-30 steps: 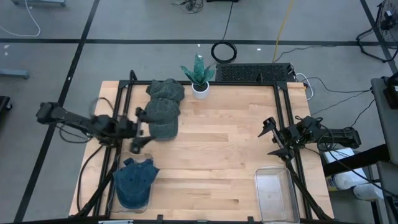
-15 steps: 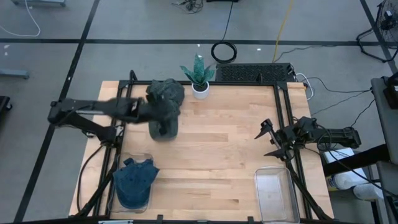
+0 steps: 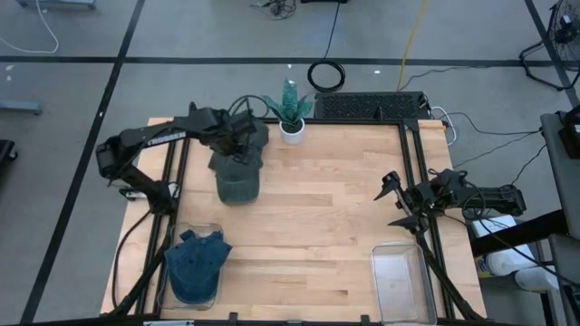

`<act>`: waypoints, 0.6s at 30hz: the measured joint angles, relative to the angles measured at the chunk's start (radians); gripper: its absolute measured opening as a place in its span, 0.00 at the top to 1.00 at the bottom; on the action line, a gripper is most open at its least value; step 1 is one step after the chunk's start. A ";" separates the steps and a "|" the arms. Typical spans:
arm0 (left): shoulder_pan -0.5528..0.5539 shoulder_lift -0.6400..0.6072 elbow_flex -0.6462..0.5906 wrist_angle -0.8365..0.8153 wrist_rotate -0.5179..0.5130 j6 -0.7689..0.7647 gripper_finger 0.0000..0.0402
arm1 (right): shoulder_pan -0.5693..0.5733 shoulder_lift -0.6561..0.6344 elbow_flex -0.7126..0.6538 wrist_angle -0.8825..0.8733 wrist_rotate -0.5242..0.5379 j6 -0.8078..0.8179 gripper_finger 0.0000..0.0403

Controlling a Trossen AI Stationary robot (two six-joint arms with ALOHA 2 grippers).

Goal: Pick & Place hat
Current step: Put the bottom gray cap into the right transparent bin

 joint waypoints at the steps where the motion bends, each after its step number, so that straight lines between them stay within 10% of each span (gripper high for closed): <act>1: 0.015 0.011 -0.001 -0.001 0.015 -0.018 0.40 | 0.000 0.000 0.000 0.005 0.000 0.006 0.14; 18: 0.104 0.203 -0.001 -0.002 0.101 -0.143 0.23 | 0.000 0.000 0.000 0.008 -0.004 0.097 0.14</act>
